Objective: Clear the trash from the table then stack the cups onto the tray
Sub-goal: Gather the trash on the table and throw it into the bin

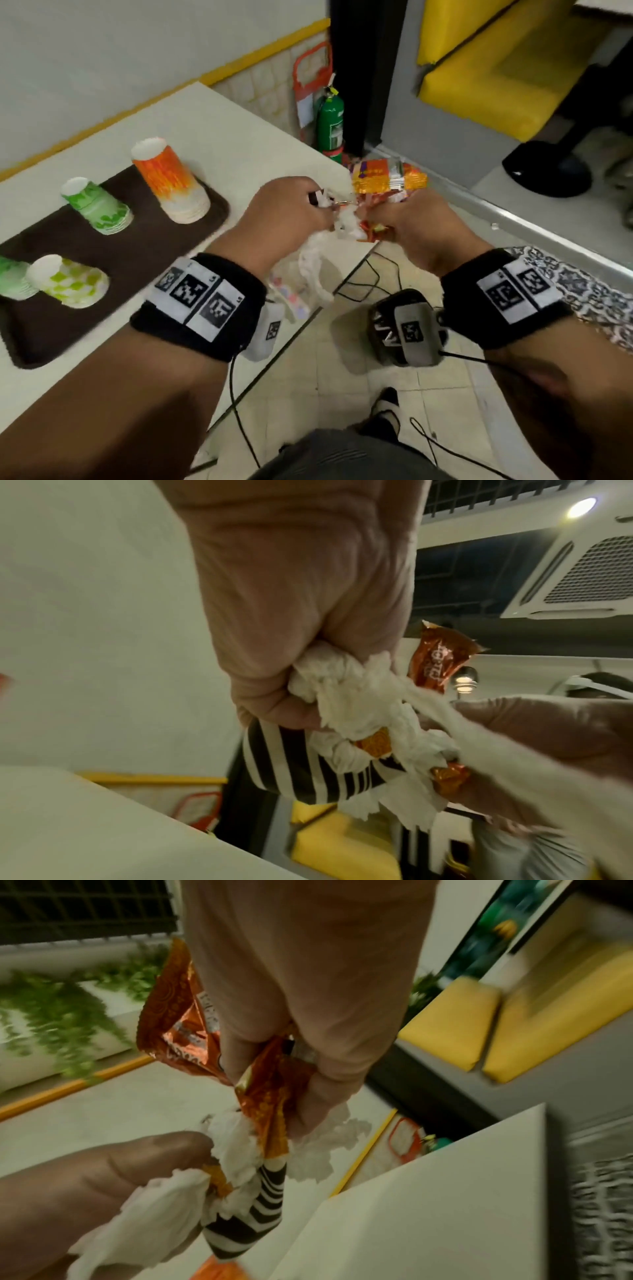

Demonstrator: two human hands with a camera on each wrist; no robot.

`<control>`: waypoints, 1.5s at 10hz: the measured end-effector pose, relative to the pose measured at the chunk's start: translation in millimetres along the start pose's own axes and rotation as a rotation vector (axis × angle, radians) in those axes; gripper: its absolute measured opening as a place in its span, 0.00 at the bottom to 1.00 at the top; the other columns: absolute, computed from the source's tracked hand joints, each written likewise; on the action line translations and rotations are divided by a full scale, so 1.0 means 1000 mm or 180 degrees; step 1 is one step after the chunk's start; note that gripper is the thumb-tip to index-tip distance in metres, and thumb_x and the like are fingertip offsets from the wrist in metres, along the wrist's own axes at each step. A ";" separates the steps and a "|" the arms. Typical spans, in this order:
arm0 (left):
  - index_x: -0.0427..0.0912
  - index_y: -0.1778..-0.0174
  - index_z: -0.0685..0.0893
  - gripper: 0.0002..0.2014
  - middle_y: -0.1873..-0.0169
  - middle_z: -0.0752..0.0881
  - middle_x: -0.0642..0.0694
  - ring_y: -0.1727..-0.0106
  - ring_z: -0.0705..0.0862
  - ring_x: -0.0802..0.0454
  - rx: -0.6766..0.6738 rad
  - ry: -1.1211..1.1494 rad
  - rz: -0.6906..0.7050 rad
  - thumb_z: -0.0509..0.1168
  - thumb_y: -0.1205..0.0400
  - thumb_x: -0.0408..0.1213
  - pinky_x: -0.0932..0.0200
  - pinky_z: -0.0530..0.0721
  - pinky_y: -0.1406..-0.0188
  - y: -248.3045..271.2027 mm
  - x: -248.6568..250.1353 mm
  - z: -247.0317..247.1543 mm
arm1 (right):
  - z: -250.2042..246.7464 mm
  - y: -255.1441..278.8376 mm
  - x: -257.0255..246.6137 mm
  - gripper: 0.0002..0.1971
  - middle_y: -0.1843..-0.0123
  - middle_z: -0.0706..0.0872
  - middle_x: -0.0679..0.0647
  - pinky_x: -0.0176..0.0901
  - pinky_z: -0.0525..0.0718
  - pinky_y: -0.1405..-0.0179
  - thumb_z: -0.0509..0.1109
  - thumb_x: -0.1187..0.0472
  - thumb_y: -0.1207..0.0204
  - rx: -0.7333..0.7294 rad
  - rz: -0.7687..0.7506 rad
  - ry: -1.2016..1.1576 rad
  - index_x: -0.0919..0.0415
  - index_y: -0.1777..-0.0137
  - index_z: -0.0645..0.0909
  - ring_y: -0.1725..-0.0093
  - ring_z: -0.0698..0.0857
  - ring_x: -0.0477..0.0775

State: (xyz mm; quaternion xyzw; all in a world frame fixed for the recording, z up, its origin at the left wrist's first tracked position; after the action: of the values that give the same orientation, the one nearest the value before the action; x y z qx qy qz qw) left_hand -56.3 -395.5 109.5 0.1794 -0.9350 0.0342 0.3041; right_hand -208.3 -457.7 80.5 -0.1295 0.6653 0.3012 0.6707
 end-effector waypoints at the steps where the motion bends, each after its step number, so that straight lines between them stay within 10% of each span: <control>1: 0.40 0.57 0.86 0.14 0.67 0.83 0.46 0.64 0.79 0.47 -0.0489 0.0134 -0.0035 0.72 0.24 0.48 0.60 0.70 0.73 -0.034 0.048 0.072 | -0.080 0.002 0.025 0.10 0.57 0.93 0.57 0.46 0.92 0.57 0.72 0.76 0.26 0.0464 0.0321 -0.0258 0.62 0.52 0.86 0.60 0.92 0.54; 2: 0.41 0.54 0.84 0.12 0.67 0.82 0.48 0.62 0.81 0.46 -0.1074 0.0237 -0.0188 0.71 0.24 0.46 0.58 0.70 0.73 -0.062 0.078 0.150 | -0.148 0.001 0.064 0.12 0.66 0.91 0.51 0.43 0.91 0.67 0.70 0.78 0.26 0.0961 0.0638 -0.0581 0.60 0.54 0.83 0.69 0.89 0.49; 3: 0.44 0.30 0.81 0.23 0.42 0.86 0.42 0.47 0.84 0.44 -0.1602 0.0337 -0.0487 0.69 0.21 0.44 0.60 0.78 0.55 -0.081 0.086 0.228 | -0.203 0.000 0.119 0.11 0.67 0.88 0.56 0.39 0.86 0.78 0.69 0.79 0.25 0.1401 0.0989 -0.0806 0.61 0.58 0.81 0.75 0.86 0.49; 5: 0.38 0.29 0.80 0.31 0.32 0.82 0.40 0.33 0.82 0.41 -0.2353 0.0092 -0.1177 0.70 0.23 0.56 0.56 0.79 0.38 -0.098 0.034 0.381 | -0.268 -0.006 0.271 0.06 0.58 0.87 0.63 0.53 0.91 0.57 0.75 0.73 0.29 0.2053 0.1884 -0.0900 0.67 0.55 0.82 0.61 0.87 0.59; 7: 0.35 0.32 0.82 0.37 0.38 0.87 0.38 0.39 0.86 0.41 -0.2554 -0.0107 -0.2006 0.75 0.29 0.59 0.55 0.84 0.41 -0.096 -0.059 0.505 | -0.287 -0.017 0.437 0.03 0.61 0.86 0.59 0.48 0.90 0.57 0.71 0.70 0.24 0.2022 0.2663 -0.0558 0.63 0.57 0.81 0.64 0.87 0.55; 10: 0.34 0.23 0.73 0.39 0.25 0.76 0.37 0.27 0.77 0.39 -0.2732 -0.0496 -0.2146 0.62 0.19 0.64 0.53 0.75 0.31 -0.127 -0.151 0.652 | -0.280 -0.070 0.580 0.18 0.47 0.87 0.61 0.43 0.89 0.51 0.70 0.64 0.21 0.1668 0.3070 -0.0859 0.69 0.32 0.80 0.57 0.87 0.55; 11: 0.35 0.26 0.76 0.39 0.28 0.79 0.37 0.29 0.79 0.38 -0.2803 -0.0202 -0.2053 0.63 0.21 0.66 0.46 0.78 0.28 -0.129 -0.161 0.681 | -0.274 -0.079 0.604 0.14 0.56 0.87 0.61 0.54 0.86 0.40 0.71 0.56 0.21 0.1447 0.3341 -0.0865 0.67 0.43 0.83 0.55 0.86 0.62; 12: 0.34 0.29 0.79 0.39 0.32 0.82 0.36 0.31 0.82 0.36 -0.2967 -0.0108 -0.1816 0.57 0.20 0.67 0.42 0.80 0.30 -0.127 -0.163 0.699 | -0.270 -0.083 0.618 0.23 0.52 0.90 0.62 0.56 0.89 0.52 0.69 0.41 0.22 0.1130 0.3411 -0.1026 0.62 0.42 0.84 0.52 0.89 0.65; 13: 0.33 0.27 0.78 0.32 0.30 0.81 0.37 0.29 0.80 0.37 -0.3064 -0.0189 -0.1676 0.57 0.14 0.59 0.47 0.77 0.28 -0.127 -0.153 0.699 | -0.273 -0.085 0.620 0.28 0.27 0.80 0.67 0.65 0.80 0.29 0.59 0.43 0.16 0.0988 0.3295 -0.1055 0.66 0.28 0.79 0.28 0.80 0.70; 15: 0.32 0.30 0.81 0.24 0.32 0.82 0.35 0.32 0.81 0.38 -0.3143 -0.0599 -0.1226 0.57 0.12 0.48 0.54 0.79 0.37 -0.122 -0.106 0.655 | -0.268 -0.073 0.582 0.26 0.29 0.82 0.65 0.63 0.81 0.31 0.64 0.44 0.18 0.1187 0.3310 -0.1305 0.62 0.28 0.78 0.29 0.80 0.71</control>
State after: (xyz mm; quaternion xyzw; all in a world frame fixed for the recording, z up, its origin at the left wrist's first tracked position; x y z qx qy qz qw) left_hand -297.9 -588.9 -489.8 0.1856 -0.8132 -0.4821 0.2679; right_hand -423.2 -533.7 -522.4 0.3948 0.5399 0.4874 0.5613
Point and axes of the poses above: each hand's wrist, its own y-axis away from the middle knuckle, its own z-axis out of the palm, x = y × z, the point moved 8 cm from there along -y, towards the middle knuckle
